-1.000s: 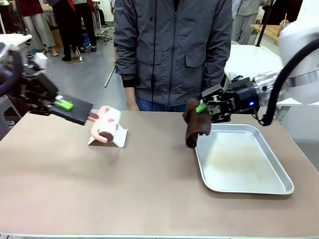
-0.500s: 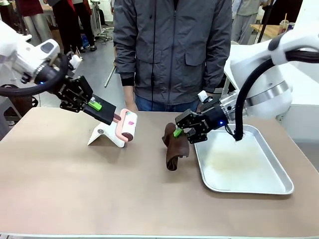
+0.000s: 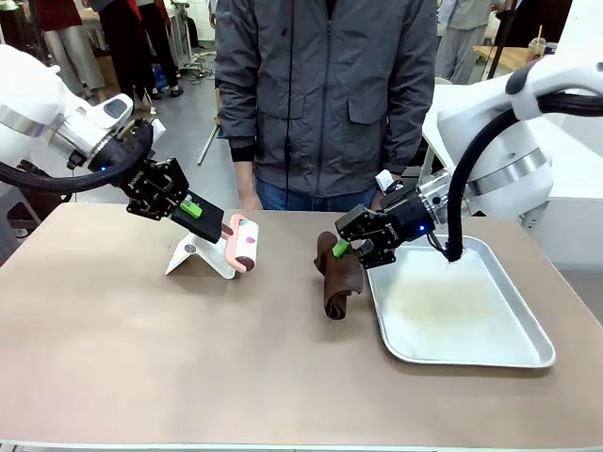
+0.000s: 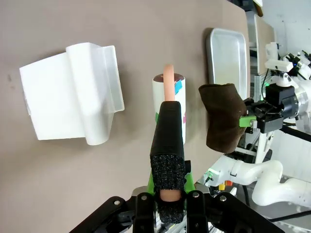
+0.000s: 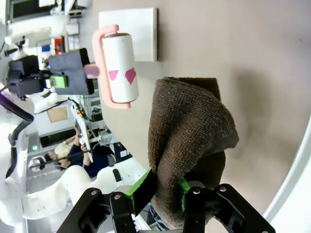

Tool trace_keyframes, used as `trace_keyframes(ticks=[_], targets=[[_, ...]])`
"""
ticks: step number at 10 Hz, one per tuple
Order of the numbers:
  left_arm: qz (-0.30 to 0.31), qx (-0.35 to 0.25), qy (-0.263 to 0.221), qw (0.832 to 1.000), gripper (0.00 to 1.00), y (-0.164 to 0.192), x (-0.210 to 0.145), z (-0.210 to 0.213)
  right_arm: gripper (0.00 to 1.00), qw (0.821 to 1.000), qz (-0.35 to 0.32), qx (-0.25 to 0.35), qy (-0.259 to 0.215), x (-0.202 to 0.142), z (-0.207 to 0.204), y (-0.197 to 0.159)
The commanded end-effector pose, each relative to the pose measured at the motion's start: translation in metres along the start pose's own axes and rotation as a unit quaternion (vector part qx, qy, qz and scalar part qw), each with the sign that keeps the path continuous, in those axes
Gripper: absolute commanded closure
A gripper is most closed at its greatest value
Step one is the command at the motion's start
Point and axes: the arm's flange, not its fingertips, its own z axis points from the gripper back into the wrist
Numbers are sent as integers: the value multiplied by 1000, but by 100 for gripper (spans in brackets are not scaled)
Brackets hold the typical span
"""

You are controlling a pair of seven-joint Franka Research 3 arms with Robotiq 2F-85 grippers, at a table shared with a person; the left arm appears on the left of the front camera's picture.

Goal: Clean the surface of the table.
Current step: Return the Lint Roller and towel to their original positions.

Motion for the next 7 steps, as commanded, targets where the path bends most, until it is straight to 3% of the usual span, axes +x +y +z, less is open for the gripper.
trace_keyframes(ticks=[1, 3, 4, 6, 7], targets=[[-7, -4, -5, 1000, 78, -4, -5, 5, 83, 1000, 8, -7, -1, -7, -9, 5], [-2, 0, -1, 1000, 78, -2, 0, 1, 83, 1000, 2, -1, 4, -3, -4, 1], [5, 19, 46, 999, 78, 0, 6, 0, 83, 999, -6, -35, 12, 5, -19, 3], [-2, 37, 55, 998, 78, -2, 16, 3, 83, 999, -19, -31, -15, 16, -18, -5], [10, 53, 63, 997, 78, -4, 22, 1, 83, 999, -29, -19, -5, 20, -17, -12]])
